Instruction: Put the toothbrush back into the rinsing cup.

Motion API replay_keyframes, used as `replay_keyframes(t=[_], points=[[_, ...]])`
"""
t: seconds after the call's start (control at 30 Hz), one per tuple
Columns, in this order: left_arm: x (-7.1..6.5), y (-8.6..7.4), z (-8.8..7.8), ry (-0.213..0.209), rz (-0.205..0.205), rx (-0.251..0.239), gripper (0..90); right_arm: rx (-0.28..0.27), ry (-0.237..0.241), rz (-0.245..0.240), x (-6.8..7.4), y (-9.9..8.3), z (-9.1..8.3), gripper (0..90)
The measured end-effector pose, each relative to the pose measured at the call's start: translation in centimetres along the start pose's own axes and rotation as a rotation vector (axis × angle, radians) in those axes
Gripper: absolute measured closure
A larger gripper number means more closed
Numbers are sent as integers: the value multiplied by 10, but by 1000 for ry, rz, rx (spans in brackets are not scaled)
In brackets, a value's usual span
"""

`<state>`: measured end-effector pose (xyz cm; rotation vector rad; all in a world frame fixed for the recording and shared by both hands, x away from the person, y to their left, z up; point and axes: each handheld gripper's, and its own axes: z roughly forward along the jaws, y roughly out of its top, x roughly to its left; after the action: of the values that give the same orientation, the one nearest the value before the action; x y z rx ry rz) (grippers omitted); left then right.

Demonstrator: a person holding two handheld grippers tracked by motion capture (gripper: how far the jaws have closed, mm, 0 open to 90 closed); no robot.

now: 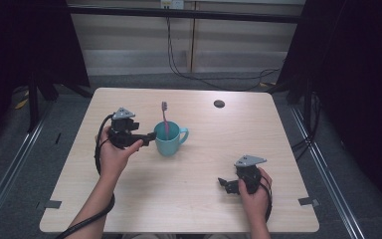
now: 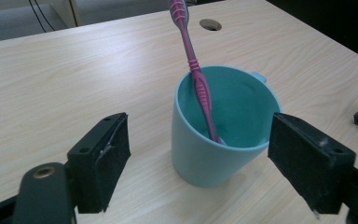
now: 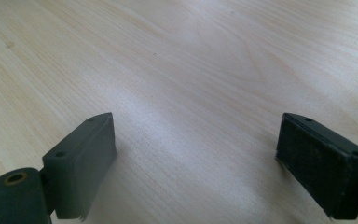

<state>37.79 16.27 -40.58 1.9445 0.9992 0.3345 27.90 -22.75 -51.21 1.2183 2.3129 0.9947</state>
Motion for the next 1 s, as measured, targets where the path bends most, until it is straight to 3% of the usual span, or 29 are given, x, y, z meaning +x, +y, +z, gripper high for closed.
replay_keyframes(t=[0.67, 1.0], points=[[-3, -7, -9, -24, 58, 14, 171, 0, 0, 1, 0, 0, 0, 112], [-1, -17, -11, -37, 80, 48, 171, 0, 0, 0, 0, 0, 0, 112]])
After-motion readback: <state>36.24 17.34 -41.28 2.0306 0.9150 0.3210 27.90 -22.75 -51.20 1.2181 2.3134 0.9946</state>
